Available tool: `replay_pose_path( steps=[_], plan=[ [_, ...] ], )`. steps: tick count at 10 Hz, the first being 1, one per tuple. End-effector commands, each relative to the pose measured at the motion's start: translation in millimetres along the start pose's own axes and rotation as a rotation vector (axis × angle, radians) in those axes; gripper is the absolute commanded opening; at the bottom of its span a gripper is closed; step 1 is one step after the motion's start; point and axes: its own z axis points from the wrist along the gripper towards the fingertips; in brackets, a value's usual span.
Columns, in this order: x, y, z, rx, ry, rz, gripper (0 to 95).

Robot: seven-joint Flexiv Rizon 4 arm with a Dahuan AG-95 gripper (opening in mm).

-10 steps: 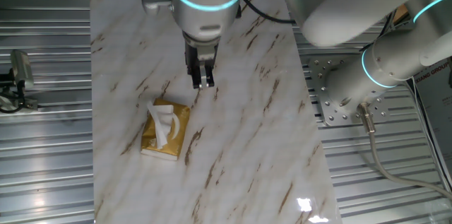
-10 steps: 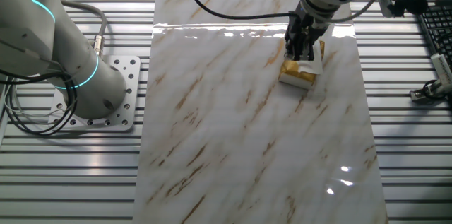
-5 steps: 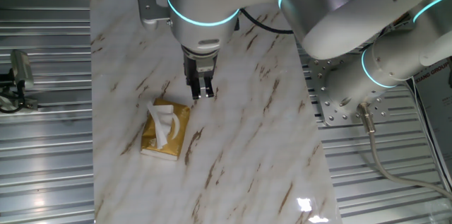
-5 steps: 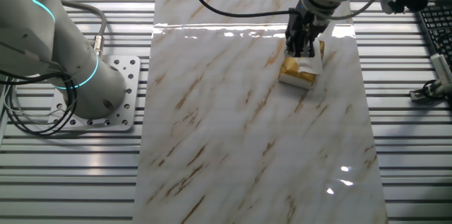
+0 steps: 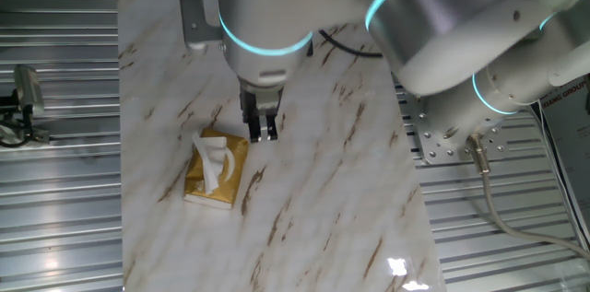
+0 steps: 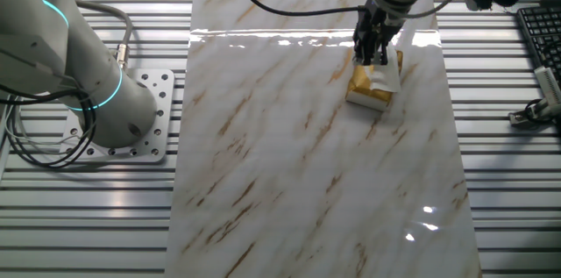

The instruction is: Pull out a napkin

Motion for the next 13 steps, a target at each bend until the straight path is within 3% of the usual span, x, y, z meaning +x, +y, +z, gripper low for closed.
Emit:
replay_pose_path(
  steps=[1, 13],
  plan=[
    [1.3, 0.4, -0.2, -0.001, 0.003, -0.004, 0.0],
    [-2.5, 0.9, 9.3, -0.001, -0.014, -0.01, 0.0]
  ],
)
